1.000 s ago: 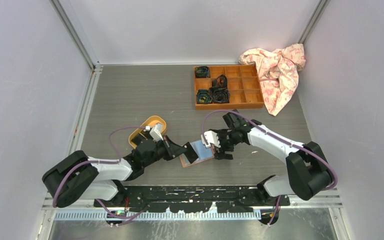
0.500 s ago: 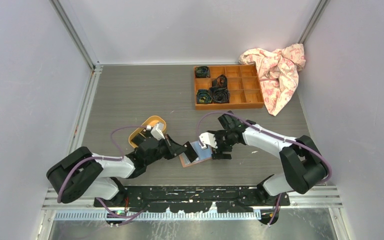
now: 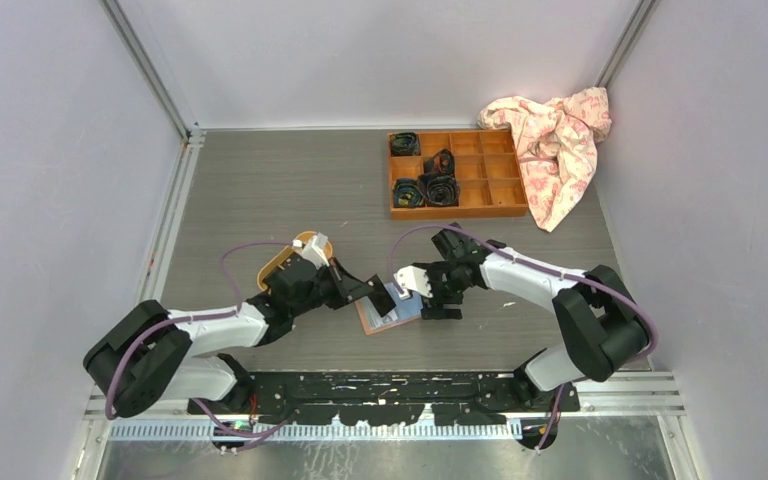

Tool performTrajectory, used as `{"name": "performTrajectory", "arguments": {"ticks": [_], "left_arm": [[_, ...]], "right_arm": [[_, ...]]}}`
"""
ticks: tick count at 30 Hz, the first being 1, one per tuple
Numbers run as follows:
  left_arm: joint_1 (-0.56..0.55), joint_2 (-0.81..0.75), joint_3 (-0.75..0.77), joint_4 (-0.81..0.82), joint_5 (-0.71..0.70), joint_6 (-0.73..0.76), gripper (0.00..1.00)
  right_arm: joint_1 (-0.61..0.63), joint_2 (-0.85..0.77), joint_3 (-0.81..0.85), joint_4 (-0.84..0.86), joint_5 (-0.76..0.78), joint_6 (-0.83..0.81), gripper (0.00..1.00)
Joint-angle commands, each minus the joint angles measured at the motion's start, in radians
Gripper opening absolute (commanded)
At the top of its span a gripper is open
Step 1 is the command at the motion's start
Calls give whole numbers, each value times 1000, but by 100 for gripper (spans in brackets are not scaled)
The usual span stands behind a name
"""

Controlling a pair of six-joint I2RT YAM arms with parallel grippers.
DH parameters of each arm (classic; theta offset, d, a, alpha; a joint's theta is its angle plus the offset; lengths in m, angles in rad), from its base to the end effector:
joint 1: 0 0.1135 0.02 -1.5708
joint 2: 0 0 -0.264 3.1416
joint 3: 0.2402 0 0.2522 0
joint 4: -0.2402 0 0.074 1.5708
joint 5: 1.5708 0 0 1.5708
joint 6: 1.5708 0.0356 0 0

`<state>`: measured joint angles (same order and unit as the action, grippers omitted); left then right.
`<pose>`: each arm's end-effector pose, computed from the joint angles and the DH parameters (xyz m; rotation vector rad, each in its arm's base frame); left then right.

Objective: Put the credit cards into the card holder
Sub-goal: Insert the credit card into the card slot.

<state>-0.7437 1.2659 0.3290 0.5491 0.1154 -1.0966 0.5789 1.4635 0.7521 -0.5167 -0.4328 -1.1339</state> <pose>0.1705 -0.1624 0.1621 -0.3022 2.1816 -1.2533 0.2029 0.1505 0.1614 -2.0792 1.6690 0.4370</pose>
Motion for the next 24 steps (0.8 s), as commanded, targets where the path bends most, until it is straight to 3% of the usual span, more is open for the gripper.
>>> {"name": "performTrajectory", "arguments": {"ticks": [1, 8, 24], "left_arm": [[2, 40, 42, 22, 57, -9, 0], [3, 150, 29, 129, 90, -37, 0], [3, 238, 62, 86, 84, -33, 0]], "right_arm": [[16, 16, 42, 18, 27, 14, 81], [24, 20, 41, 21, 20, 17, 80], [49, 40, 46, 17, 26, 23, 77]]}}
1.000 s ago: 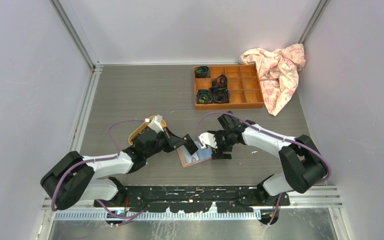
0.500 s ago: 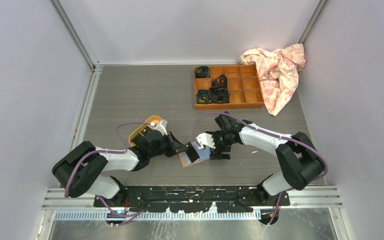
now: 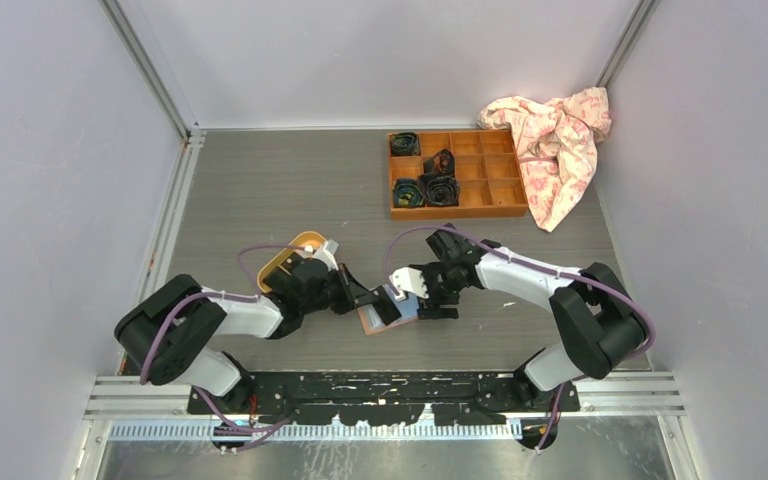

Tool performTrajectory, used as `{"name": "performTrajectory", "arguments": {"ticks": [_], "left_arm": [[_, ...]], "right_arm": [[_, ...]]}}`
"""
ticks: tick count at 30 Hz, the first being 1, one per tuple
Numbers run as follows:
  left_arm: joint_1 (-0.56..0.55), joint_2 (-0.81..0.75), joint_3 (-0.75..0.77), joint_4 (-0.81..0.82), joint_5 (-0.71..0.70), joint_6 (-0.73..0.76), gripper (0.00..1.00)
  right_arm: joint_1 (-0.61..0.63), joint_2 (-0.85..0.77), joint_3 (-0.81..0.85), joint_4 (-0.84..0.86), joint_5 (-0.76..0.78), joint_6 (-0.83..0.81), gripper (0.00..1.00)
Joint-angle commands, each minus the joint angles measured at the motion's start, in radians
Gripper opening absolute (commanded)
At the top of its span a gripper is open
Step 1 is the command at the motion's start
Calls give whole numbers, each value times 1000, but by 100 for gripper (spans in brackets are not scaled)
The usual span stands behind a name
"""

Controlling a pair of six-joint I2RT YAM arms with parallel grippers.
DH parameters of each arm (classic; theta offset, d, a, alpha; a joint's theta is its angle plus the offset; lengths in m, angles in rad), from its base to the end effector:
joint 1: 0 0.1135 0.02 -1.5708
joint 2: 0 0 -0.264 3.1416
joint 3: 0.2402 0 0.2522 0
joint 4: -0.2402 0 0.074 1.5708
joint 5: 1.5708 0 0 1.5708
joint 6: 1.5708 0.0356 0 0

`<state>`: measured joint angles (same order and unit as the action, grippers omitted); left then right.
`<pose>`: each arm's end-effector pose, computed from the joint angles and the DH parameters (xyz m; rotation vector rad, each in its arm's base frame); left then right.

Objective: Put the credit cards into the card holder
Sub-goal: Insert the credit card into the card slot.

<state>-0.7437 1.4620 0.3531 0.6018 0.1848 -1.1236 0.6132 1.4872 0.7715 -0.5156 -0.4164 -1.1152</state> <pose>0.1792 -0.1737 0.1305 -0.3183 2.3350 -1.2426 0.2024 0.1601 0.1606 -2.1016 1.6664 0.4344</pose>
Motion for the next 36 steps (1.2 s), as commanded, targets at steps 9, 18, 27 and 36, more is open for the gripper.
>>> {"name": "performTrajectory", "arguments": {"ticks": [9, 18, 27, 36], "left_arm": [[3, 112, 35, 100, 41, -47, 0], [2, 113, 88, -51, 38, -54, 0], [3, 130, 123, -147, 60, -59, 0], [7, 161, 165, -236, 70, -62, 0]], "right_arm": [[29, 34, 33, 8, 16, 6, 75], [40, 44, 37, 2, 20, 7, 75], [41, 44, 38, 0, 22, 7, 74], [47, 52, 41, -2, 29, 8, 74]]}}
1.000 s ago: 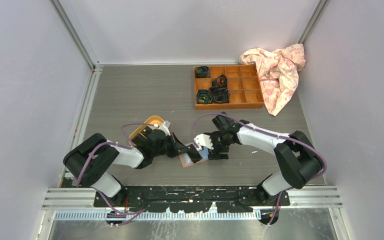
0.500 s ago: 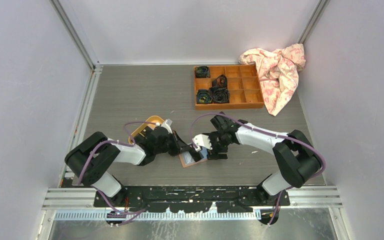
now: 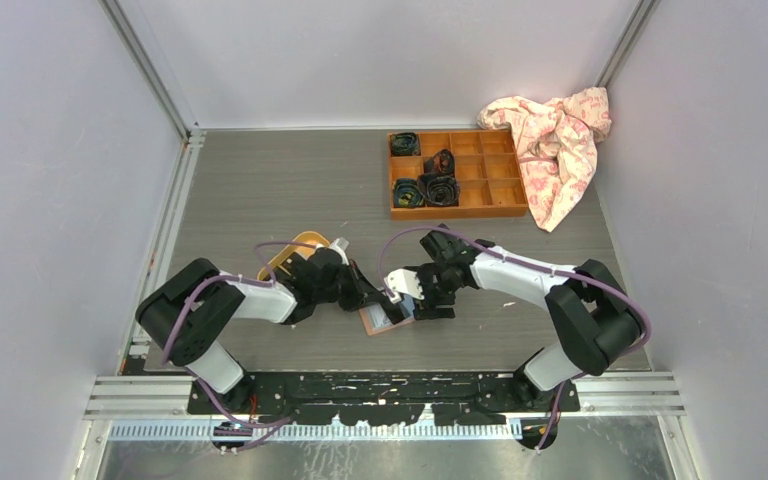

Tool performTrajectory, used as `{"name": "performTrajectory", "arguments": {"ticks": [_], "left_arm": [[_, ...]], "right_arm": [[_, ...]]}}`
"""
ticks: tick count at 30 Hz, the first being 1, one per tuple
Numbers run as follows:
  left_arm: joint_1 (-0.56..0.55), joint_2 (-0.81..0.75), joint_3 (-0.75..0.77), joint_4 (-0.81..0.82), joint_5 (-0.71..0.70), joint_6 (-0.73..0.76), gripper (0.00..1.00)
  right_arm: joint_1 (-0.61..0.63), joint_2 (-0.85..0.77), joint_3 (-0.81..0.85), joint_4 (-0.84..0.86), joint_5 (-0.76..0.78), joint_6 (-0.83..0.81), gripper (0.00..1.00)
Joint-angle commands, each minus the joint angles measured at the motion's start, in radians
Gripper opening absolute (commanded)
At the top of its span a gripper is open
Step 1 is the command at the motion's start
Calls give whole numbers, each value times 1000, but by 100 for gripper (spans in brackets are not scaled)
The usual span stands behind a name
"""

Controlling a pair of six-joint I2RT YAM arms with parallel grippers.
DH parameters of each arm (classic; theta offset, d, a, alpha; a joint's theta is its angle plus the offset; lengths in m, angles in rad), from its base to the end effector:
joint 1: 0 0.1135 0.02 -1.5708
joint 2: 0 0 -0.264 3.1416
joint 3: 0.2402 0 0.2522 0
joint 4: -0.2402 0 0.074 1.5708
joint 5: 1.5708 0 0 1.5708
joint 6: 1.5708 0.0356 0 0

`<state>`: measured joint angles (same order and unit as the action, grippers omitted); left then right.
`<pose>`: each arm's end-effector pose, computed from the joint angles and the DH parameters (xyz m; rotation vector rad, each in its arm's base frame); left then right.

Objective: Put the credit cards into the card holder
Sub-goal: Insert the credit card into the card slot.

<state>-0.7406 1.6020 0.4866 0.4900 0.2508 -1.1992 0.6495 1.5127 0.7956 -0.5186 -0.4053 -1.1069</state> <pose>0.1991 -0.1940 0.1203 -0.4144 2.4898 -1.2419 0.2016 0.1707 0.1605 -2.1330 1.6481 0.4358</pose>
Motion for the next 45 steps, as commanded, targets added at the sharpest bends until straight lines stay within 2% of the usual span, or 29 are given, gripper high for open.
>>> {"name": "performTrajectory", "arguments": {"ticks": [1, 10, 28, 38, 42, 45], "left_arm": [[4, 20, 33, -129, 2, 16, 0], [23, 4, 39, -149, 26, 74, 0], [93, 118, 81, -59, 148, 167, 0], [109, 173, 80, -4, 199, 160, 0], [109, 175, 69, 1, 199, 158, 0], [110, 174, 65, 1, 194, 159, 0]], "right_arm": [[12, 29, 18, 0, 22, -1, 74], [17, 36, 27, -7, 33, 8, 74], [16, 3, 51, -17, 2, 72, 75], [-14, -89, 70, -17, -97, 165, 77], [-13, -130, 62, -5, -191, 187, 72], [-1, -171, 35, 82, -236, 265, 60]]}}
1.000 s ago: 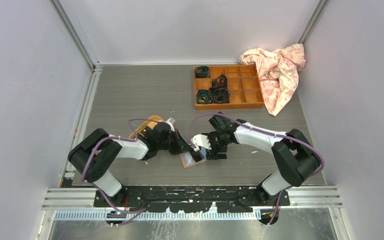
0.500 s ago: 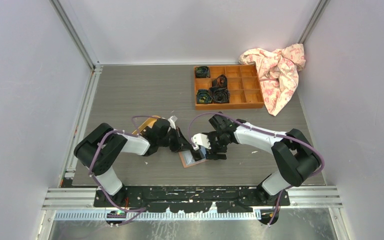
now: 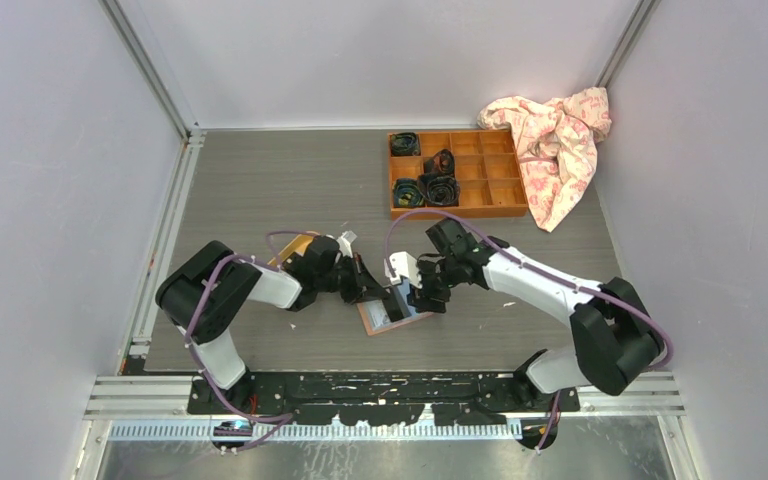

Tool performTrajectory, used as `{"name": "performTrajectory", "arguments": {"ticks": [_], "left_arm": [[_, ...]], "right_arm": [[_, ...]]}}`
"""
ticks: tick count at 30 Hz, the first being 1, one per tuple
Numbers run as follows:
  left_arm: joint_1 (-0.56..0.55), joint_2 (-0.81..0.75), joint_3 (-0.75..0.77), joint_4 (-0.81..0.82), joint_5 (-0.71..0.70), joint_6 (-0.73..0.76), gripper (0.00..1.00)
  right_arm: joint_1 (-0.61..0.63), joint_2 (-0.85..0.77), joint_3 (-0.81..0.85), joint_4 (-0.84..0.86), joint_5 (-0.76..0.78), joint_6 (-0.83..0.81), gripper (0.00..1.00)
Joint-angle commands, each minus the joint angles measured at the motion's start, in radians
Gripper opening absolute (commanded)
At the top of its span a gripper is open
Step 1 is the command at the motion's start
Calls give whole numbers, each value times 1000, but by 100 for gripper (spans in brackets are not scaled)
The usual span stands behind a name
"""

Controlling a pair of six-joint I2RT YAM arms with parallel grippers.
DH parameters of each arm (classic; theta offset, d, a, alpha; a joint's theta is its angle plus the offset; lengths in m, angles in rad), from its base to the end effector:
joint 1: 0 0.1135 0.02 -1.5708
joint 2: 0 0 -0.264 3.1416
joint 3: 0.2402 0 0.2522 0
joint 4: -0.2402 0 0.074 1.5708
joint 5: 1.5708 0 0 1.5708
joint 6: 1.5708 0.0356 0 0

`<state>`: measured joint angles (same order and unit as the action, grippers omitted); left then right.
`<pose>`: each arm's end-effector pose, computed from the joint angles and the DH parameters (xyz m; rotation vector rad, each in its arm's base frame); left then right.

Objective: Put the credit cards into the card holder
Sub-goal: Insert the credit card into the card slot.

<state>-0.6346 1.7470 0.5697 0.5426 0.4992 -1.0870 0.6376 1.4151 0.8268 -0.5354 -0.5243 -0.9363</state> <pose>0.2318 -0.1918 0.1078 -0.2497 2.5389 -1.3905 0.1995 0.1700 0.1938 -1.9271 1.7002 0.5938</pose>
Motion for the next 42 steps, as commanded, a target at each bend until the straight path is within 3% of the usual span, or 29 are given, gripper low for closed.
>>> {"name": "performTrajectory", "arguments": {"ticks": [1, 5, 9, 22, 31, 42], "left_arm": [[4, 30, -19, -52, -55, 48, 0], [3, 31, -18, -52, -53, 48, 1], [4, 28, -22, -53, -53, 50, 1], [5, 28, -26, -46, -41, 55, 1], [5, 35, -30, -34, -33, 55, 3], [6, 31, -24, -43, -25, 58, 13]], "right_arm": [[23, -82, -3, 130, -114, 120, 53], [110, -69, 1, 251, -14, 261, 20], [206, -18, 6, 337, 122, 330, 7], [365, 132, 14, 400, 366, 321, 6], [367, 170, 38, 321, 396, 255, 6], [315, 161, 47, 230, 406, 194, 6]]}}
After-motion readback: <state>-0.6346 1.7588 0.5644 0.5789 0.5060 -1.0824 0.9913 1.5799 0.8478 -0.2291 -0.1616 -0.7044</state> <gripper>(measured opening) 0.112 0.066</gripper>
